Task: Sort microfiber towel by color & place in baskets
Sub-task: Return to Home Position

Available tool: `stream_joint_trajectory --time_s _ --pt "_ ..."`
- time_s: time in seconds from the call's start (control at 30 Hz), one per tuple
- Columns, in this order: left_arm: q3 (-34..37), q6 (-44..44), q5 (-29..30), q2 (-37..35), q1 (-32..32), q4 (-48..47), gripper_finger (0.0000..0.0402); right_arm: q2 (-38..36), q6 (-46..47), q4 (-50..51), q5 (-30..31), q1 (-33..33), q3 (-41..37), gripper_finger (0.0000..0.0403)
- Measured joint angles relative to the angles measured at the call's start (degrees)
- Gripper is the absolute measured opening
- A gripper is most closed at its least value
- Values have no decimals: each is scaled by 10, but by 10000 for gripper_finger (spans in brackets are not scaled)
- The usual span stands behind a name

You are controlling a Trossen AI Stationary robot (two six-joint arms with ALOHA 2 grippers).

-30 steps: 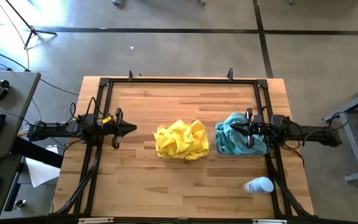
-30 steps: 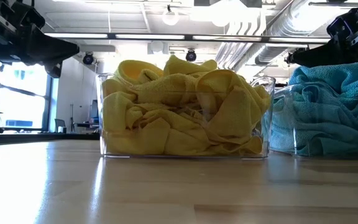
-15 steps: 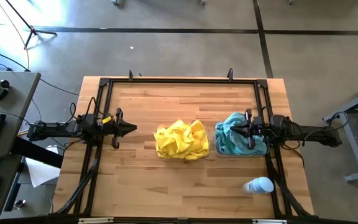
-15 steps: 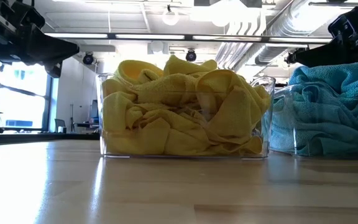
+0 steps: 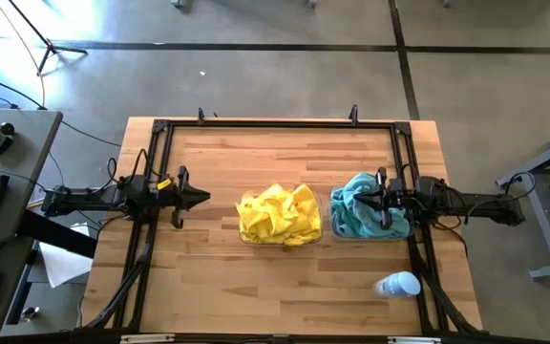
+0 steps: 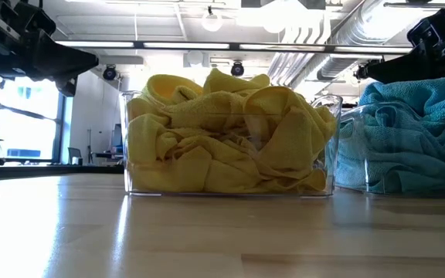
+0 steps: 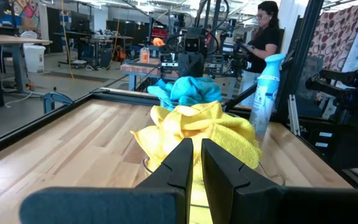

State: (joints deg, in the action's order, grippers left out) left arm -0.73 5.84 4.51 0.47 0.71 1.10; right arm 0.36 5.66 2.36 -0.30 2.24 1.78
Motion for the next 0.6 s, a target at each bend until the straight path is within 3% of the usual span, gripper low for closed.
stream_joint_trajectory --time_s 0.23,0.43,0.6 --pt "0 0 0 0 0 0 21 0 -10 7 -8 0 32 0" --pt "0 0 0 0 0 0 21 0 -16 125 -15 0 89 0" --pt "0 0 0 0 0 0 21 0 4 157 -35 0 78 0"
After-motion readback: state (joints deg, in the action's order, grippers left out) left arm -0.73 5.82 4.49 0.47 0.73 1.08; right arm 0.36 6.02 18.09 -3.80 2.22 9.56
